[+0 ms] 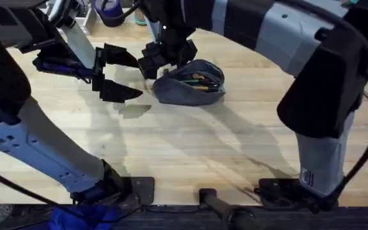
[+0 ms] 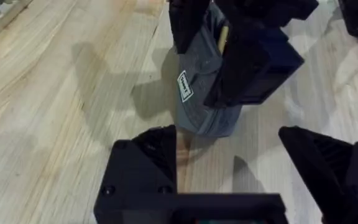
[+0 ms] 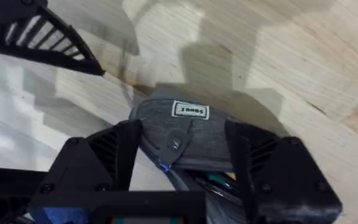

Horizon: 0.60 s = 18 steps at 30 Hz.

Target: Unzip the bag, pick up the pens from the table one at a time and place them inside, then zip the bag closed.

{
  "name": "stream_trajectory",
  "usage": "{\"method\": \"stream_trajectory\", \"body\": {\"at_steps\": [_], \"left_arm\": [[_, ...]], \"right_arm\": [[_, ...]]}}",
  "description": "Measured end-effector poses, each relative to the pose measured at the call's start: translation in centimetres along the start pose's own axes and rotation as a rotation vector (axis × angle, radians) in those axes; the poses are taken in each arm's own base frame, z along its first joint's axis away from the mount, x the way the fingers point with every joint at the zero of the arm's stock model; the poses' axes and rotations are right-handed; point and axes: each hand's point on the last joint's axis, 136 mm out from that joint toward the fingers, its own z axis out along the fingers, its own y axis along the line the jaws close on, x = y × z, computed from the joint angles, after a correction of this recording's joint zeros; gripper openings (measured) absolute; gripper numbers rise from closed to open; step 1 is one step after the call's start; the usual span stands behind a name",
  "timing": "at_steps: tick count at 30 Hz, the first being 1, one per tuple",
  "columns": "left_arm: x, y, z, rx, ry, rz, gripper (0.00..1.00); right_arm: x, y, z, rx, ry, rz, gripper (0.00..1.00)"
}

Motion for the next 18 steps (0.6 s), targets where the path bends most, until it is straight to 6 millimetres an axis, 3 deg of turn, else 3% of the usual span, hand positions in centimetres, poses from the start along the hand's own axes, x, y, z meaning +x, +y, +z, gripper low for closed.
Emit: {"method": "stream_trajectory", "body": {"at_steps": [9,18], "left_arm": [[0.0,0.0,0.0,-0.002,0.0,0.003,0.993],[0.0,0.1,0.0,-0.003,0.001,0.005,0.993]], "right_arm": [[0.0,0.0,0.0,0.0,0.001,0.001,0.746],[1.2,-0.4,-0.1,0.016,0.05,0.003,0.575]]}}
